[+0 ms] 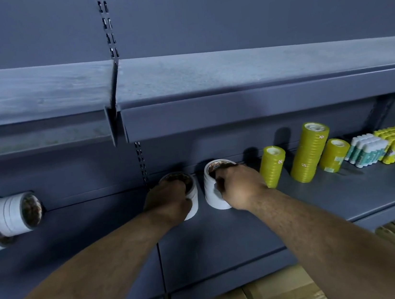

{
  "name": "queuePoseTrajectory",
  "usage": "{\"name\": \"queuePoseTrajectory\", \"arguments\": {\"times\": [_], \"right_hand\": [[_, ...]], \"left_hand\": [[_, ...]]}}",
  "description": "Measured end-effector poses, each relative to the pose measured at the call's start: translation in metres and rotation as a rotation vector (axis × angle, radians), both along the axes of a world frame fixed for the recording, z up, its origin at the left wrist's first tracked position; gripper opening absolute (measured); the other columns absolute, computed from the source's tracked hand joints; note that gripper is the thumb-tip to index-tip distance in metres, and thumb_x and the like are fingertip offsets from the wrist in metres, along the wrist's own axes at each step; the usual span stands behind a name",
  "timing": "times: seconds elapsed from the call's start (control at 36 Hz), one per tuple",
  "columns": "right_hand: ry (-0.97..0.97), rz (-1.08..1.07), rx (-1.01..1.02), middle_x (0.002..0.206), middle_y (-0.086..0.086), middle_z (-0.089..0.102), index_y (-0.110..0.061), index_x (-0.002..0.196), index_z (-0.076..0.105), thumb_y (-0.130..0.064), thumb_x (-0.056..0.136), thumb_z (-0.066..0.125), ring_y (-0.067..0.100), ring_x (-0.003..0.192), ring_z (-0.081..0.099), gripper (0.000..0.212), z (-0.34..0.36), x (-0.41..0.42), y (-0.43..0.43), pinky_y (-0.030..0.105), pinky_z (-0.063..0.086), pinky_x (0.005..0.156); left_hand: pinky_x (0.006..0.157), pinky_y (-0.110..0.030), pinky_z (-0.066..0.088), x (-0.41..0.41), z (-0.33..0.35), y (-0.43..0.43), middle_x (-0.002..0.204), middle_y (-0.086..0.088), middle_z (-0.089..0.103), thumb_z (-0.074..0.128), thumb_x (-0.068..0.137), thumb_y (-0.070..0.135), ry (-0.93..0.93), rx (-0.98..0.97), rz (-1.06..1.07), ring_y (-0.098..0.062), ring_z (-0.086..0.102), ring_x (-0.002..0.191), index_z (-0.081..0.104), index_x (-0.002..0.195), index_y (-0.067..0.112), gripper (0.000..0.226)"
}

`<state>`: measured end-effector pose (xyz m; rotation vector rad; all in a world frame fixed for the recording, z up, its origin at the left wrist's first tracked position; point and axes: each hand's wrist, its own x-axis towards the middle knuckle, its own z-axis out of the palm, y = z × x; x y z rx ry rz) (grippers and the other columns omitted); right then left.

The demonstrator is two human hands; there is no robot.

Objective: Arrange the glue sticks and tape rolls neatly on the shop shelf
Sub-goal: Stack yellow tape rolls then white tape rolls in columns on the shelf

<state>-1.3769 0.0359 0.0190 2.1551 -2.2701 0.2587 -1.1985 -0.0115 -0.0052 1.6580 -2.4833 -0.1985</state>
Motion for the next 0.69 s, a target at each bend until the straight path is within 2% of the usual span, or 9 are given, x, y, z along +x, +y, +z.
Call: {"name": "queuePoseTrajectory", "arguments": {"times": [0.19,0.31,0.36,0.42,0.47,0.53,0.56,0.61,0.69], "right_hand": [[-0.004,-0.037,0.068,0.125,0.003,0.066,-0.028,0.125,0.061,-0.028,0.097,0.049,0.030,0.114,0.062,0.030,0.001,0.003,-0.001,0.031,0.046,0.086],[0.018,-0.042,0.054,0.129,0.002,0.063,-0.030,0.127,0.059,-0.032,0.095,0.050,0.029,0.120,0.055,0.033,0.003,0.004,0.001,0.034,0.047,0.094],[0.092,-0.026,-0.054,0.127,0.003,0.060,-0.026,0.125,0.060,-0.036,0.096,0.049,0.028,0.122,0.048,0.033,0.003,0.007,0.004,0.038,0.043,0.097],[0.102,0.003,-0.193,0.116,0.004,0.061,-0.020,0.114,0.064,-0.035,0.094,0.052,0.028,0.115,0.050,0.028,0.004,0.014,0.006,0.036,0.042,0.091],[0.038,0.033,-0.235,0.105,0.004,0.064,-0.018,0.100,0.065,-0.032,0.092,0.055,0.028,0.104,0.058,0.020,0.006,0.026,0.006,0.032,0.041,0.078],[0.001,0.038,-0.165,0.100,0.005,0.068,-0.019,0.093,0.060,-0.026,0.089,0.056,0.029,0.097,0.064,0.008,0.007,0.039,0.004,0.029,0.037,0.069],[-0.001,0.039,-0.105,0.101,0.006,0.069,-0.019,0.097,0.060,-0.021,0.088,0.057,0.030,0.097,0.066,0.009,0.007,0.046,0.002,0.029,0.036,0.067],[0.019,0.061,-0.016,0.112,0.009,0.068,-0.015,0.116,0.058,-0.015,0.088,0.059,0.032,0.104,0.066,0.028,0.005,0.056,-0.003,0.030,0.039,0.069],[0.043,0.132,0.058,0.141,0.013,0.051,-0.014,0.150,0.031,-0.011,0.085,0.067,0.032,0.128,0.051,0.075,0.001,0.065,-0.016,0.035,0.046,0.088]], "left_hand": [[0.084,-0.030,0.045,-0.001,0.000,0.001,0.123,-0.008,0.062,0.056,0.087,0.032,-0.021,0.004,0.010,-0.031,0.059,0.115,0.062,0.101,0.017,0.022],[0.078,-0.030,0.042,-0.001,0.004,0.000,0.122,-0.009,0.063,0.057,0.084,0.025,0.012,0.050,0.001,-0.031,0.059,0.113,0.054,0.087,0.020,0.007],[0.076,-0.029,0.041,0.000,0.004,0.001,0.122,-0.007,0.062,0.060,0.080,0.029,0.051,0.065,-0.010,-0.029,0.057,0.113,0.050,0.085,0.022,0.014],[0.085,-0.031,0.044,0.001,0.003,0.001,0.130,-0.003,0.053,0.067,0.076,0.035,0.099,0.041,-0.018,-0.027,0.046,0.123,0.055,0.105,0.023,0.034],[0.095,-0.033,0.041,0.005,0.004,0.002,0.136,-0.004,0.040,0.074,0.072,0.038,0.117,-0.020,0.002,-0.027,0.033,0.130,0.045,0.128,0.022,0.065],[0.101,-0.035,0.039,0.011,0.003,-0.001,0.144,-0.005,0.030,0.080,0.064,0.040,0.121,0.000,0.030,-0.028,0.026,0.136,0.030,0.143,0.023,0.095],[0.104,-0.036,0.038,0.015,0.001,-0.006,0.149,-0.007,0.025,0.082,0.062,0.041,0.117,0.050,0.041,-0.029,0.023,0.140,0.018,0.152,0.024,0.112],[0.109,-0.037,0.035,0.023,-0.001,-0.015,0.157,-0.010,0.021,0.085,0.061,0.039,0.097,0.151,0.024,-0.031,0.021,0.146,-0.004,0.158,0.023,0.133],[0.103,-0.020,0.033,0.030,-0.001,-0.027,0.159,-0.009,0.031,0.087,0.064,0.025,0.146,0.207,-0.056,-0.024,0.029,0.144,-0.003,0.159,0.013,0.132]]}}
